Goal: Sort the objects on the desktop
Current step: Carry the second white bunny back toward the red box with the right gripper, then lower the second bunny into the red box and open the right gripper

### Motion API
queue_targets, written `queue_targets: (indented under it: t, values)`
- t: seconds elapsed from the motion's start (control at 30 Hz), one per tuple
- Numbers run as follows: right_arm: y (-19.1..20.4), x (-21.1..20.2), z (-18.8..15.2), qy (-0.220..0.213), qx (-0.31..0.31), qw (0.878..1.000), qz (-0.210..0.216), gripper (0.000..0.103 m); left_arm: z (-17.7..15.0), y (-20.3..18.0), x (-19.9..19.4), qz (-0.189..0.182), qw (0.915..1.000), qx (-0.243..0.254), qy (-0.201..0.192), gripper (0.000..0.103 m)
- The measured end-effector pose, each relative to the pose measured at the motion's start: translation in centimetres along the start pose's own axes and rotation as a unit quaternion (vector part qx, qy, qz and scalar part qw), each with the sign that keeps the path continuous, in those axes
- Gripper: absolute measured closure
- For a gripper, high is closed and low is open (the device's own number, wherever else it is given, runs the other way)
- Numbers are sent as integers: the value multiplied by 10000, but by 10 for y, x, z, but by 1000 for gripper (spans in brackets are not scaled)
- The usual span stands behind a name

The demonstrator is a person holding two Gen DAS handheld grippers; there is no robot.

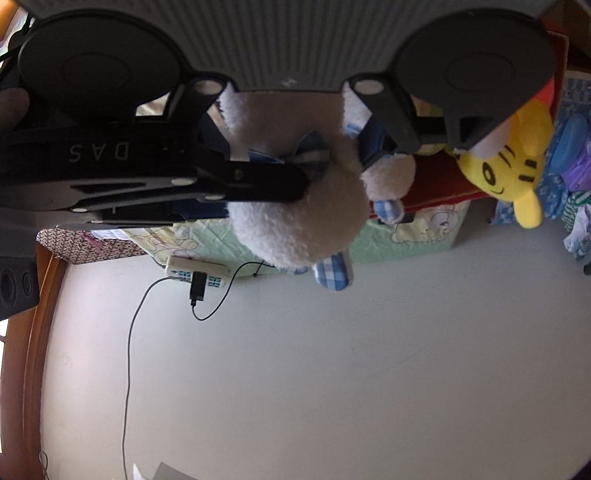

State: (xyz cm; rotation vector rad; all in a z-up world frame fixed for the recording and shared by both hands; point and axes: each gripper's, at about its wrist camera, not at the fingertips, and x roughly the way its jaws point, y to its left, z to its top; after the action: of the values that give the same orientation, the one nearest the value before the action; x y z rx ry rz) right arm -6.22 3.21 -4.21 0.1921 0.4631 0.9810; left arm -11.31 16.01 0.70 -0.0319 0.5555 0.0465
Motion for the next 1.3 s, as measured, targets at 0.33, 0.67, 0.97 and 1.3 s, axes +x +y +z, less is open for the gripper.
queue_targets:
  t: [0.33, 0.67, 0.97, 1.3]
  values:
    - [36, 31, -8, -113, -429, 9989, 173, 51, -19, 32, -13, 402, 9991, -89, 21, 28]
    - [41, 56, -22, -45, -605, 9981, 129, 52, -33, 43, -2, 698, 9972, -19, 262, 18]
    - [40, 35, -22, 7, -744, 9972, -10, 52, -31, 32, 4, 715, 9960, 408, 347, 18]
    - [18, 31, -19, 707, 237, 9968, 278, 83, -28, 46, -3, 379, 9983, 238, 382, 16]
